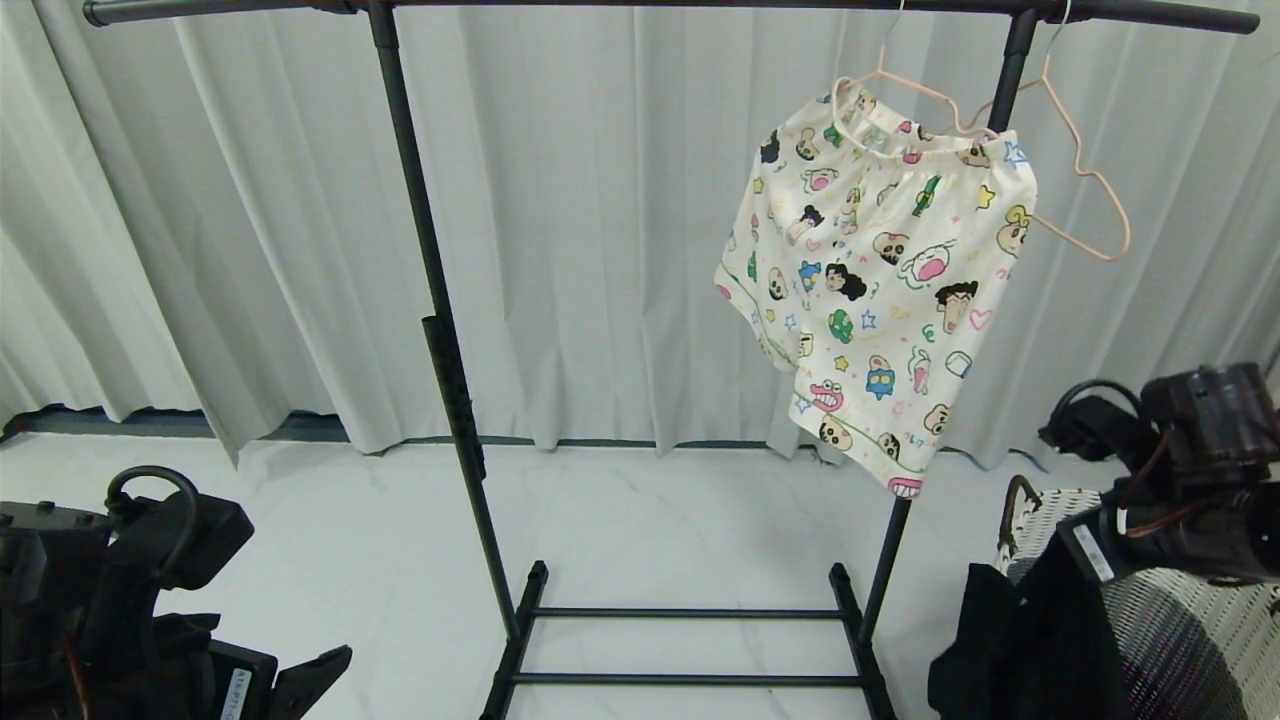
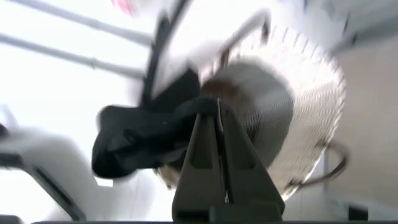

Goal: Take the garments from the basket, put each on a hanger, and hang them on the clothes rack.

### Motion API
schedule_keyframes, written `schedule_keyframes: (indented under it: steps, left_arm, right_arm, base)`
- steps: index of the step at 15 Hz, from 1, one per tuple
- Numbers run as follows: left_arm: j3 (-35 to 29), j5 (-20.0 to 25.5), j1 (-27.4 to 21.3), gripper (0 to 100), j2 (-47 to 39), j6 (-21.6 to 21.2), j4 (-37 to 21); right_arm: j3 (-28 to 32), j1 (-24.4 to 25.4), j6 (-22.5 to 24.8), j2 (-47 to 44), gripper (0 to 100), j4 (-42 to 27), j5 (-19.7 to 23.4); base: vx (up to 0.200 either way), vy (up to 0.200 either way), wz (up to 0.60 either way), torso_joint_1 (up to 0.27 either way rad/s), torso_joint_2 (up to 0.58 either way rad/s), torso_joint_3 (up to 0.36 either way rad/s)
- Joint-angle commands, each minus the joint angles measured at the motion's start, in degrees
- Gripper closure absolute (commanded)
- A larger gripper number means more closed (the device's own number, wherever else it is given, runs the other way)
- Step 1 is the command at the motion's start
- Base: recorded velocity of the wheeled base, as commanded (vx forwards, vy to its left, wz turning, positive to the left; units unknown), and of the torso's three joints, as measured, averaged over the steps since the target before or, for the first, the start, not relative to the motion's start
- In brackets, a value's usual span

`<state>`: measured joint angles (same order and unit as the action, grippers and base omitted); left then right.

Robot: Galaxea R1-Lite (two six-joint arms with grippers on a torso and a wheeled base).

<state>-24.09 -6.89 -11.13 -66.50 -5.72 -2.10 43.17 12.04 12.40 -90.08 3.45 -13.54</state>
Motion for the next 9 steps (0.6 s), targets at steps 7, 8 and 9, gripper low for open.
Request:
schedule_keyframes:
  steps: [7,8,9]
  left_arm:
    - [-0.1,0.0,-3.7,0,2.3,0.1,0.1]
    - [-0.1,0.1,-3.7,0,2.3,0.1,0.5]
    - [0.0,0.2,-3.8,0,2.4,0.1,1.7]
  right_arm:
    - [20.6,13.4,-3.6,7.9,100,-16.8,0.0]
    - [20.8,14.4,-3.8,8.2,100,-17.3,0.0]
    - [20.9,15.8,-4.0,8.4,100,-17.7,0.0]
  base:
    - [-0.143,0.000,0.00,0.004,0.00,0.002]
    - [-0.200,0.000,0.00,-0.012,0.00,-0.002]
    - [-0.200,0.000,0.00,0.002,0.00,0.002]
